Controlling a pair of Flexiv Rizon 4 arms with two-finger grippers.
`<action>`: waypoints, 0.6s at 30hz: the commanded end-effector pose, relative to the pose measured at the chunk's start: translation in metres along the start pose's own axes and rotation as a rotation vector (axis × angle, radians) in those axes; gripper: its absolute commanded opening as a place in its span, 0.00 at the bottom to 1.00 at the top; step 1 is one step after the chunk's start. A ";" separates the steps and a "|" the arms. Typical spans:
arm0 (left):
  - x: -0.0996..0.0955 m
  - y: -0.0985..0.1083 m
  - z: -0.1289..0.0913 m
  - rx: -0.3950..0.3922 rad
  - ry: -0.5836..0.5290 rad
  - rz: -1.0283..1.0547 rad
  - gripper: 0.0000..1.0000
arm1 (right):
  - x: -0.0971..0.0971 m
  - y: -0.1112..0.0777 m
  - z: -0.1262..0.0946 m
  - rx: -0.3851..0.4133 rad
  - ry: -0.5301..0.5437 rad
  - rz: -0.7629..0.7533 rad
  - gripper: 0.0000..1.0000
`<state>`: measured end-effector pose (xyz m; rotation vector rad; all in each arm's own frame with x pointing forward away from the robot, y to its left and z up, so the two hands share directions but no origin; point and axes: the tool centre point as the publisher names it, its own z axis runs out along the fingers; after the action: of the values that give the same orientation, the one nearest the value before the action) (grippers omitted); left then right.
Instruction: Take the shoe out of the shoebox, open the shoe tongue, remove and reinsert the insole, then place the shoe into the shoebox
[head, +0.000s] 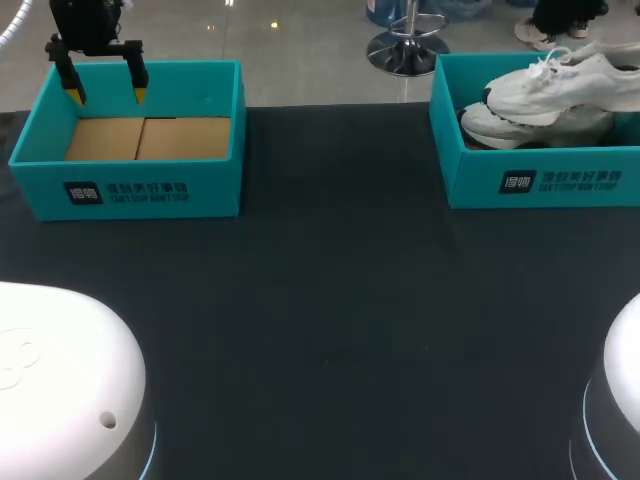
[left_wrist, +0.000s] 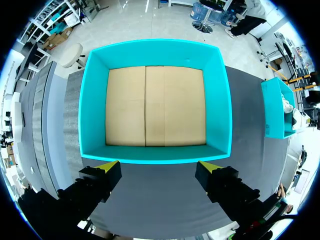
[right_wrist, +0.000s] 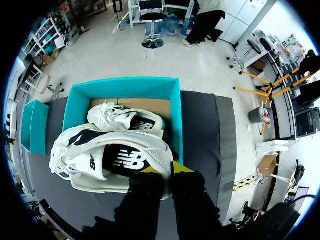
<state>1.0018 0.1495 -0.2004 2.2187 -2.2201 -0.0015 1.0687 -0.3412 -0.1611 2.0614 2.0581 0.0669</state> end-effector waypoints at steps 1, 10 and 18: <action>0.000 0.000 0.000 0.000 -0.001 0.000 1.00 | 0.011 0.002 -0.051 -0.005 -0.029 -0.011 0.00; 0.000 0.000 0.000 0.000 -0.001 0.000 1.00 | 0.051 -0.012 -0.080 0.009 -0.006 -0.040 0.00; 0.000 0.000 0.000 0.000 -0.001 0.000 1.00 | 0.057 -0.018 -0.080 -0.001 0.003 -0.026 0.00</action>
<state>1.0018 0.1495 -0.2004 2.2188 -2.2200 -0.0014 1.0401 -0.2736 -0.0943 2.0366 2.0891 0.0549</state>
